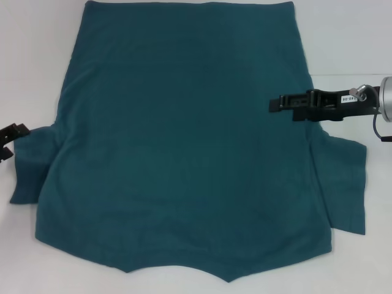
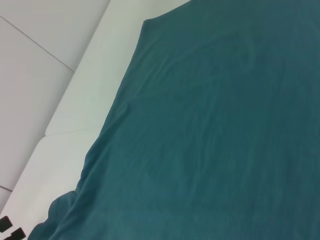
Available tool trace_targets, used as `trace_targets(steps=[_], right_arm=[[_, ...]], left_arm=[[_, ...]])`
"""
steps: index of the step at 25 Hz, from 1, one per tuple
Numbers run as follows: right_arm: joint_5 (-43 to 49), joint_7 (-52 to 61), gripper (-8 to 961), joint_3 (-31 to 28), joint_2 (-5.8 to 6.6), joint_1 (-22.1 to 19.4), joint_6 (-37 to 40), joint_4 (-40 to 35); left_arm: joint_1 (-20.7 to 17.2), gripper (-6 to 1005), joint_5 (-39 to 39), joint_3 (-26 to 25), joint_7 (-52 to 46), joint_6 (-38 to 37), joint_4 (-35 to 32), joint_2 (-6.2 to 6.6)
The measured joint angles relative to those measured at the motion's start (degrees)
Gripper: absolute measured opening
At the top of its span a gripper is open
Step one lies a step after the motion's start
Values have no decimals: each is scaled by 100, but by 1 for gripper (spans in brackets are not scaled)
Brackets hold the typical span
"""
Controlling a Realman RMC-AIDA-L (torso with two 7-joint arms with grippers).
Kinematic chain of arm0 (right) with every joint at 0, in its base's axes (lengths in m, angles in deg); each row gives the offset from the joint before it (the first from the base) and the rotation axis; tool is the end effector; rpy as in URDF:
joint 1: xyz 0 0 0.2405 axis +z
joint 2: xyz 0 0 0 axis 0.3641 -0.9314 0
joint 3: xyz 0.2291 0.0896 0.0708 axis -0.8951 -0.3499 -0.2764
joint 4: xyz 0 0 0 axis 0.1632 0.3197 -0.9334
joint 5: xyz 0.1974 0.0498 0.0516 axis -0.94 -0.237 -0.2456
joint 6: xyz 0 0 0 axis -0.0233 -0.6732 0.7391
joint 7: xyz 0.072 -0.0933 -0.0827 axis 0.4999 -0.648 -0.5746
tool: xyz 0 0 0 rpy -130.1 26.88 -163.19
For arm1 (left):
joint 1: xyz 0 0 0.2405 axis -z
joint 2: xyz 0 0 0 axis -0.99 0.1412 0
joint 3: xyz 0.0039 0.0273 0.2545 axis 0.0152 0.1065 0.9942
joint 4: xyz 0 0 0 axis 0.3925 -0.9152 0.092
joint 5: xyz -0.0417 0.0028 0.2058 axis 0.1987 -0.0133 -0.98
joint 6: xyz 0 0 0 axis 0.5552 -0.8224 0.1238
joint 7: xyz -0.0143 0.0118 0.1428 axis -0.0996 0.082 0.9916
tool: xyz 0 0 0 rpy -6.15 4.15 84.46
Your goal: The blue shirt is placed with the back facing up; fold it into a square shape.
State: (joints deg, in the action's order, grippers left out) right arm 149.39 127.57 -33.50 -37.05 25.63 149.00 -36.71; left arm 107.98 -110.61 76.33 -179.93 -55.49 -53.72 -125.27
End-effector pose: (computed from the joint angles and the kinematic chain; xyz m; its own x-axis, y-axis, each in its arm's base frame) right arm 0.2346 0.4322 0.0264 0.2904 -0.8419 -0.4549 -0.9532 -0.2962 -0.0604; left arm -0.3767 0.3430 0.0706 -0.1194 0.5510 0.8259 0.9896 0.1334 0.0541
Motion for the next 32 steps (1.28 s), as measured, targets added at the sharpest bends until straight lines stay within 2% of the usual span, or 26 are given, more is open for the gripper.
trace_targets(steps=[11,21,28,32], right_arm=[[-19,-22,882,-23,-18,-22,15,0],[-21,-30,882,-39,-17,-27,0,0],[-25,-22,882,-102,-8,-62,-8,0],[-29,-20,882,-122,-8,-70,-8,0]], left_arm=[[-59,724,-4,31,252,334,285,-12],[107,669,-29,103,403,538,598,2],[105,631,31,129,484,548,527,-27],[104,468,32,129,486,538,525,-25]])
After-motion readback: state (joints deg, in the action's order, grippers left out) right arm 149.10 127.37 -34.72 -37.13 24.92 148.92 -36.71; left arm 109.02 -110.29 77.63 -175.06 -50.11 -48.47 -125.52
